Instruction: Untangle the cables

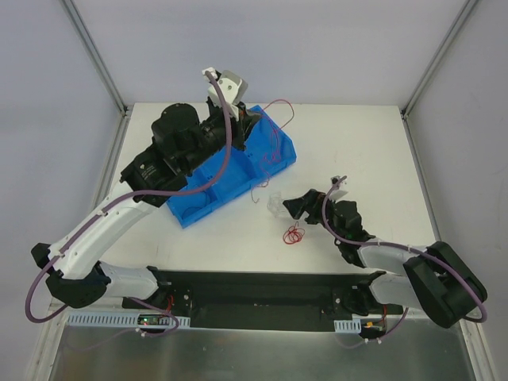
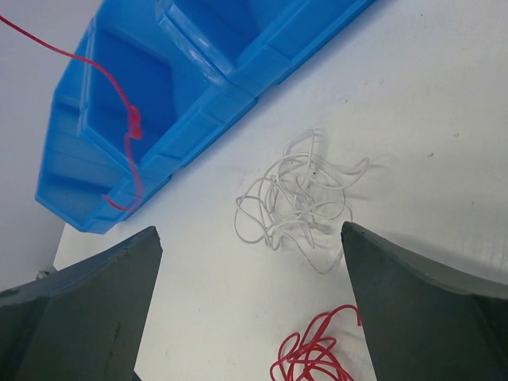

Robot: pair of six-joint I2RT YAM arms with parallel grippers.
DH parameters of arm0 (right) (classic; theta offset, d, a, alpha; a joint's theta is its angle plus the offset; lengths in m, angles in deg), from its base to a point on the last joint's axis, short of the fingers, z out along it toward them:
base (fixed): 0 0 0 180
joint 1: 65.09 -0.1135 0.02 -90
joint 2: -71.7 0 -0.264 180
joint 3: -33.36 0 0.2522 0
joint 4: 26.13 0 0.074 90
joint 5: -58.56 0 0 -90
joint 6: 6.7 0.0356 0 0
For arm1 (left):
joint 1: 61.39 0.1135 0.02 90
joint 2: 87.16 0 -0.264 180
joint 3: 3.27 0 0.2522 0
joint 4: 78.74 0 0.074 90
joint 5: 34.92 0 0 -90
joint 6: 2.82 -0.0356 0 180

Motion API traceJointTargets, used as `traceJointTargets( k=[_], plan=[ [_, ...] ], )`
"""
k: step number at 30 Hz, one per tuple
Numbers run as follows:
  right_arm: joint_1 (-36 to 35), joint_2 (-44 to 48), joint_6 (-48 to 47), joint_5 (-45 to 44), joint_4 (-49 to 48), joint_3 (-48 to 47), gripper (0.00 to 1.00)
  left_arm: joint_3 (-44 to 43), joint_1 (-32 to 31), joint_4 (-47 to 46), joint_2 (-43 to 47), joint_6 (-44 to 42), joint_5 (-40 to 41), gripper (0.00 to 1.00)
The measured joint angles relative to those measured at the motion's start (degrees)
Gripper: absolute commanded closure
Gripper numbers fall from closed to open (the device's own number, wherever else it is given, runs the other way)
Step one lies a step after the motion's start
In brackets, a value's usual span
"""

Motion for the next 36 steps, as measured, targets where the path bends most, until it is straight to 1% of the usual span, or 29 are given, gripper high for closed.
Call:
traceJointTargets(
  k=[3,6,8,12,16,21,23,31,33,36],
  plan=[
    [0.0,-1.0,0.0,0.2,0.0,-0.5,0.02,-4.2,0.2,0.1,-1.5,-4.2,1.8,1.0],
    [0.0,-1.4,0.0,0.7,0.0,-1.0,0.02,-7.8,1.8,0.0,-3.5,-8.0,2.9,1.0],
    [0.1,-1.6,0.0,1.0,0.0,-1.2,0.02,-8.6,4.0,0.0,-4.3,-9.2,3.0,1.0],
    [0.5,-2.2,0.2,1.6,0.0,-1.4,0.02,-7.4,11.9,-0.4,-5.3,-9.3,2.5,1.0],
    [1.1,-3.1,0.5,2.3,0.0,-1.8,0.02,-1.9,18.0,-2.4,-5.4,-8.5,2.2,1.0],
    [1.8,-4.1,1.2,3.1,0.0,-2.2,0.03,8.9,21.7,-6.2,-5.4,-4.3,1.5,1.0],
    [2.1,-4.4,1.5,3.5,0.0,-2.2,0.02,14.1,23.0,-6.9,-5.4,-1.3,1.6,1.0],
    [3.0,-6.0,2.8,5.0,0.0,-2.3,0.03,29.6,24.1,-8.1,-5.3,11.6,3.4,1.0],
    [3.2,-6.4,3.0,5.4,0.0,-2.7,0.03,31.3,24.1,-7.3,-5.7,14.6,4.2,1.0],
    [3.3,-6.7,3.3,5.8,0.0,-3.1,0.03,30.9,24.1,-5.9,-7.7,17.9,4.9,1.0]
  ],
)
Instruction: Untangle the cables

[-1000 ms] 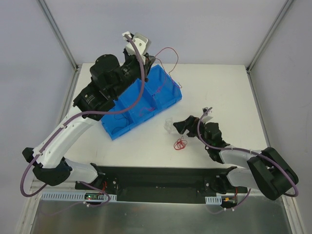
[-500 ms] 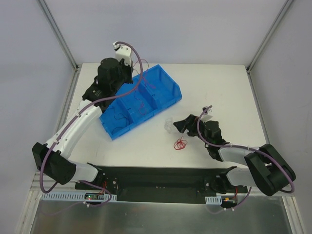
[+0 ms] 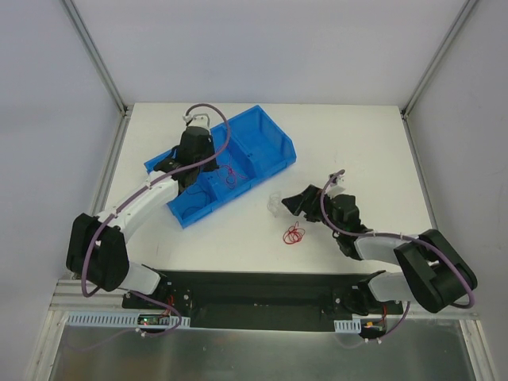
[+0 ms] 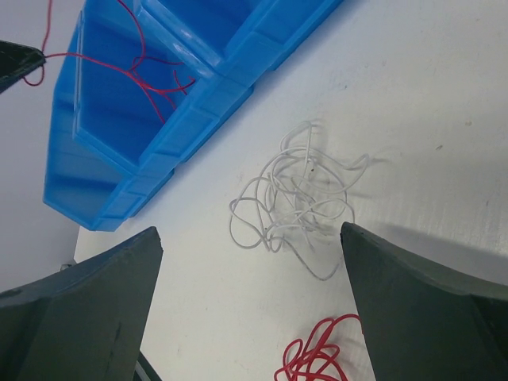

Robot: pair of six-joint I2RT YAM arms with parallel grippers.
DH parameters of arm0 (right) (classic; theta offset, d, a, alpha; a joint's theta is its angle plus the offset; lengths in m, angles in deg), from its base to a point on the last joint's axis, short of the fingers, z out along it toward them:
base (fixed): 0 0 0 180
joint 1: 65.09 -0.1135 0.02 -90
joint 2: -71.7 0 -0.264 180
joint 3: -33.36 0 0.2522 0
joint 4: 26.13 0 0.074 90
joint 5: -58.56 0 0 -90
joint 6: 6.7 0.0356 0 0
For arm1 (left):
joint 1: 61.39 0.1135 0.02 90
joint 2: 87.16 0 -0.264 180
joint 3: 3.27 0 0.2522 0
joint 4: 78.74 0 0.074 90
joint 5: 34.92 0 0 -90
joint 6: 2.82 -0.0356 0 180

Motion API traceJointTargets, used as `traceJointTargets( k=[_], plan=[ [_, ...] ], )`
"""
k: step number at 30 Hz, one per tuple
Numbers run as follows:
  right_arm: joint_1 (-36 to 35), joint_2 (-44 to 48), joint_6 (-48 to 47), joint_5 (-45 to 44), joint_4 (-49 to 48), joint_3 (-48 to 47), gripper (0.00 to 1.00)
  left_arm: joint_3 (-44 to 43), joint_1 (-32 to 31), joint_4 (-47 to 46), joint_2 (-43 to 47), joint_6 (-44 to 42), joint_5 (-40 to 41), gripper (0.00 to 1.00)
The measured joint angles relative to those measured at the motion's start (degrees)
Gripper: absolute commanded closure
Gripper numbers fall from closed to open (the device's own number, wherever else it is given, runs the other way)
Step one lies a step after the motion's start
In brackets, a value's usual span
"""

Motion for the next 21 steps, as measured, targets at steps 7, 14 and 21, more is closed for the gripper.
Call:
traceJointTargets(
  k=[7,14,21],
  plan=[
    [0.2,-1.1,0.4,0.7,-0.1,-0.5,0.05,-1.1,0.4,4.7,-3.9,4.5,1.2,0.33],
    [0.2,-2.1,1.2,1.2,0.9,-1.9,0.15,0.7,0.5,3.8,4.2,6.1,-7.5,0.33],
    [-1.2,-0.6,1.0,-2.4,10.0,-4.9,0.21,5.9,-13.4,-1.9,9.3,5.9,-17.9,0.39]
  ],
)
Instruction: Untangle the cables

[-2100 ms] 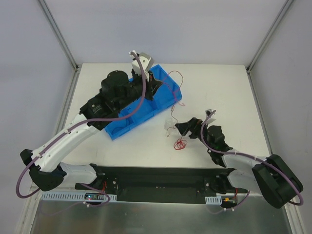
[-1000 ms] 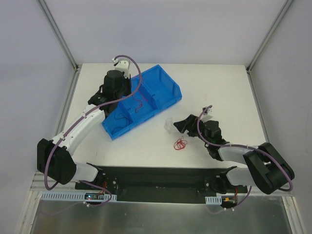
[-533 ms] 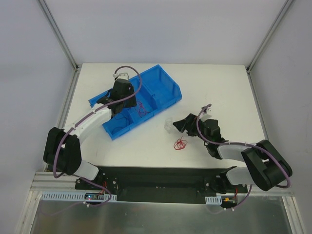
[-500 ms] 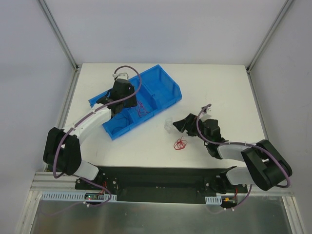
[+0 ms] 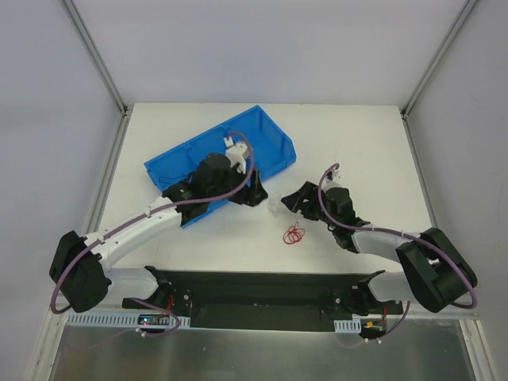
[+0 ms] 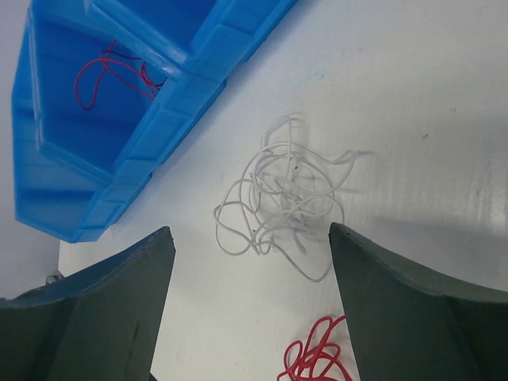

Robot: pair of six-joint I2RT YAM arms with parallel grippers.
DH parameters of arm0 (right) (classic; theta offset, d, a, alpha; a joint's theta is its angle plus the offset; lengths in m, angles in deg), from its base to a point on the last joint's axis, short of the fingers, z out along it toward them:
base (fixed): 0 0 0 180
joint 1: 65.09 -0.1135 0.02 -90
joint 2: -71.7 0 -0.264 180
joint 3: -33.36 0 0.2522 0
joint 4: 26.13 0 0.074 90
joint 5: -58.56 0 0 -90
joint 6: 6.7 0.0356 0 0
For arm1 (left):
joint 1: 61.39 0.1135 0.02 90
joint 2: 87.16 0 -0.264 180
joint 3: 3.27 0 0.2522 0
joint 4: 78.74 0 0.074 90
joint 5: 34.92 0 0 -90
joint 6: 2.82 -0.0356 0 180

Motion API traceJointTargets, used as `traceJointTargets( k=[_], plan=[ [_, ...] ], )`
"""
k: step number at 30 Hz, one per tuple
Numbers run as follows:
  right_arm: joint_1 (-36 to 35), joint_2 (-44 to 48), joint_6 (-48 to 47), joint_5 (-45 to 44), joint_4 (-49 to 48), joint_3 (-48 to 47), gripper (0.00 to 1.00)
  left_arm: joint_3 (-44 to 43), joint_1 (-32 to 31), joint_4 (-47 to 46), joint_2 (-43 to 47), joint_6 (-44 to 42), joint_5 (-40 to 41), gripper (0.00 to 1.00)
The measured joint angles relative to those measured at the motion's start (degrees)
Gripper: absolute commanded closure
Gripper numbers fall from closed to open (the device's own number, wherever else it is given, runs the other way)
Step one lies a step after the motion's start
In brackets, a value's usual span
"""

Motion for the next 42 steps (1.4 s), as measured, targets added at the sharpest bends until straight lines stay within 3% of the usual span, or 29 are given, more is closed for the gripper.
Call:
traceJointTargets(
  k=[5,8,13,19,21,23,26,29,31,35,42],
  plan=[
    [-0.4,-0.9,0.0,-2.5,6.0,-3.4,0.33,2.4,-9.2,-2.0,-5.1,0.9,-0.6,0.41],
    [-0.4,-2.6,0.1,-2.8,8.2,-5.3,0.34,2.9,-10.4,-3.3,-9.9,2.3,0.5,0.36],
    [-0.2,-4.6,0.1,-3.0,9.9,-7.0,0.38,1.8,-10.7,-4.9,-17.4,3.1,2.9,0.39],
    [0.3,-9.2,0.2,-2.4,10.7,-10.1,0.46,-5.1,-10.7,-5.4,-27.3,2.0,7.3,0.36],
    [0.5,-10.6,0.2,-2.3,11.2,-11.4,0.52,-7.7,-10.7,-5.6,-30.3,1.6,8.2,0.45],
    [0.6,-12.3,0.2,-2.1,11.7,-12.9,0.57,-9.4,-10.7,-5.9,-32.5,1.3,8.6,0.64],
    [0.7,-14.6,0.2,-1.9,12.3,-15.1,0.7,-9.6,-10.7,-5.5,-33.5,0.7,9.2,0.85],
    [0.7,-15.9,0.1,-1.5,13.1,-16.4,0.88,-9.6,-10.7,-5.4,-33.2,-0.2,9.9,1.0],
    [0.7,-15.9,0.0,-1.3,13.3,-16.5,0.99,-8.9,-10.7,-5.3,-32.1,-0.6,10.2,1.0],
    [0.7,-15.6,-0.3,-1.5,13.6,-16.3,1.0,-5.0,-10.7,-4.1,-25.4,-1.9,10.2,1.0],
    [1.3,-8.0,-0.5,-3.0,11.4,-10.2,1.0,2.0,-10.7,2.0,-3.9,-4.8,13.5,1.0]
  ],
)
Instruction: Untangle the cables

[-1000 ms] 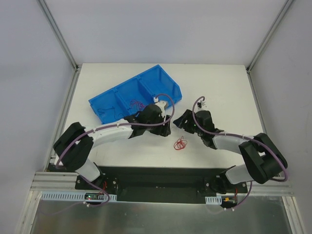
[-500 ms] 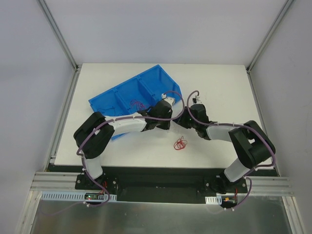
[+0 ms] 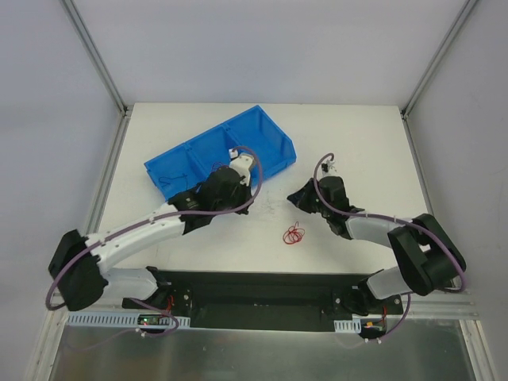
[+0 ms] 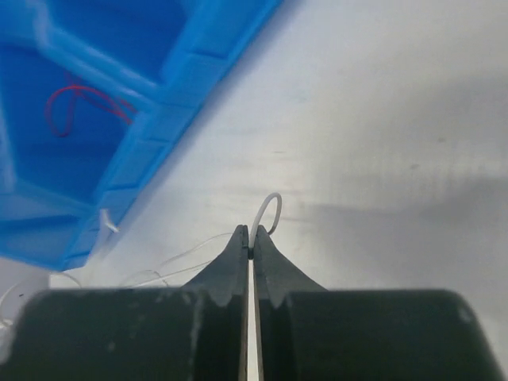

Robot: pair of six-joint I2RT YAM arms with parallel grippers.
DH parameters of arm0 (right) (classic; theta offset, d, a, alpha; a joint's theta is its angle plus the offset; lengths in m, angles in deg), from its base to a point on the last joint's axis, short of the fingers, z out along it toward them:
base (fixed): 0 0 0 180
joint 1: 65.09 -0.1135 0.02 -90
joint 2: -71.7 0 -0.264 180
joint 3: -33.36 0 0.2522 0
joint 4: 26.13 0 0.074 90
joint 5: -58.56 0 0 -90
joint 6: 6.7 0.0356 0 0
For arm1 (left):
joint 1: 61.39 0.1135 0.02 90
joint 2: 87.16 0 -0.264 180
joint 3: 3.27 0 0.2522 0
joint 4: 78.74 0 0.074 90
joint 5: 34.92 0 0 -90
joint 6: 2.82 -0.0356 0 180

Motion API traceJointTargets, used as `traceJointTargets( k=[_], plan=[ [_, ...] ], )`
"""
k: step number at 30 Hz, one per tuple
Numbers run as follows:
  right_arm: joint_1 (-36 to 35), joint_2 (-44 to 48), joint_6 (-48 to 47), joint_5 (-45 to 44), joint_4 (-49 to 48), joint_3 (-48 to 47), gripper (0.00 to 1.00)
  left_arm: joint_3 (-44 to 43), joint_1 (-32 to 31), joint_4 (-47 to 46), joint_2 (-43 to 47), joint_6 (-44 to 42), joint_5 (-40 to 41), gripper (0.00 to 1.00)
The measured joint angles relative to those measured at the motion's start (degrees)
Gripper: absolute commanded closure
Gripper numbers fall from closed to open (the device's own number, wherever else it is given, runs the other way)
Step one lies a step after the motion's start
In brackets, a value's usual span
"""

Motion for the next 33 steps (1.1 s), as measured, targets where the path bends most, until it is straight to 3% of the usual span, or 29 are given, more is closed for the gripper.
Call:
traceJointTargets(
  k=[6,11,20,22,27,30,33],
  plan=[
    [-1.6,8.7,1.7,1.1,-7.6,4.1,1.0,6.7,-0.3,4.6,16.9,-0.3,2.9,1.0],
    [-2.8,19.2,1.7,-0.3,-10.4,9.3,1.0,9.6,-0.4,6.3,25.4,0.1,3.6,1.0],
    [-3.0,36.2,-6.2,-7.6,3.7,9.6,1.0,12.3,-0.4,6.5,27.3,2.8,3.0,1.0],
    [-2.9,35.9,-9.0,-6.2,7.4,7.1,1.0,12.8,-0.4,6.6,27.2,3.5,2.2,0.91],
    [-1.9,33.8,-13.9,-1.1,12.3,0.6,1.0,14.2,0.1,8.7,25.2,3.3,-1.4,0.36],
    [-1.6,31.9,-14.9,5.4,12.6,-3.1,1.0,14.6,0.1,10.1,25.3,3.0,-4.2,0.24],
    [-2.1,29.6,-15.2,11.8,12.4,-6.4,1.0,14.6,0.1,10.2,27.3,2.8,-7.1,0.22]
  ],
)
